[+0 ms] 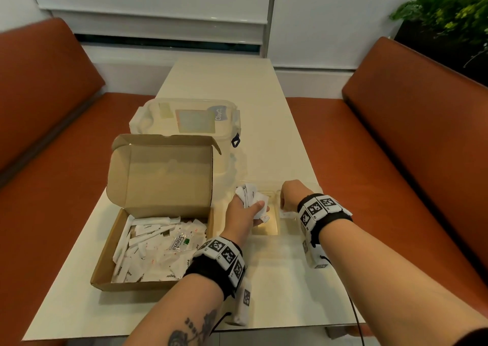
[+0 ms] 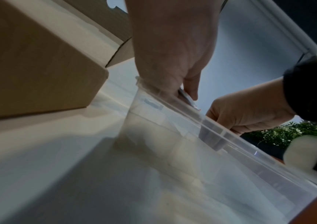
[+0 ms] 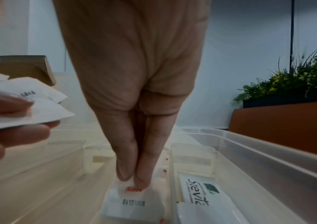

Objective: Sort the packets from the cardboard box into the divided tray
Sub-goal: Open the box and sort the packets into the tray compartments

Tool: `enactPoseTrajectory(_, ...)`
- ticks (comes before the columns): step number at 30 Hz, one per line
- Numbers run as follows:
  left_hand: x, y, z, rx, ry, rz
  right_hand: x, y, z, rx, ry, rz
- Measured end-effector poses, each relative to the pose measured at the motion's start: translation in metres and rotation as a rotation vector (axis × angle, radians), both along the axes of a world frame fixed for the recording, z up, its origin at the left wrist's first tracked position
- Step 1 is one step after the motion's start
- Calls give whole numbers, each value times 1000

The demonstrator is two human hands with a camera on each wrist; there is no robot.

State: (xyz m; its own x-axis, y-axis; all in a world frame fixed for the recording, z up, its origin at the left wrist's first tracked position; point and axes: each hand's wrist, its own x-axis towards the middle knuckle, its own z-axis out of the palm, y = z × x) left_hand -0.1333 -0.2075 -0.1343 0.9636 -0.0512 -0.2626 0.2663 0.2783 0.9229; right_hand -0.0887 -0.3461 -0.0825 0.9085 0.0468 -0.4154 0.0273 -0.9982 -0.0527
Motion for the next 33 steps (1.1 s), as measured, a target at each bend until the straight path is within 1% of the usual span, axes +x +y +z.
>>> enactPoseTrajectory(3, 0, 1, 0, -1, 8, -4, -1, -2, -2, 38, 12, -19)
enactPoseTrajectory(5, 0, 1, 0, 0, 17, -9, -2, -4, 0, 121, -30, -62)
enactPoseTrajectory(7, 1, 1, 1, 6, 21, -12, -2, -7, 5, 270, -131, -108)
enactPoseTrajectory(8, 1, 1, 2, 1, 27, -10, -3, -7, 7, 386, -169, -141)
enactPoseTrajectory(10, 2, 2, 4, -16, 41, -9, -6, -5, 12, 639, -153, -217)
enactPoseTrajectory(11, 2, 2, 5, -19, 46, -13, -8, -3, 14, 726, -121, -236)
enactPoseTrajectory(15, 2, 4, 9, -47, 39, -62, -13, 3, 15, 886, -92, -261)
enactPoseTrajectory(18, 2, 7, 14, -75, 65, -80, -15, 3, 13, 957, -94, -290)
enactPoseTrajectory(21, 4, 9, 18, -119, 114, -35, -14, -1, 12, 977, -127, -321)
enactPoseTrajectory(24, 4, 13, 18, -109, 106, -24, -13, -5, 14, 979, -138, -330)
enactPoseTrajectory(29, -1, 15, 16, -46, 75, -66, -15, -2, 17, 956, -116, -282)
enactPoseTrajectory(33, 0, 14, 16, -74, 57, 17, -21, 5, 14, 1005, -108, -377)
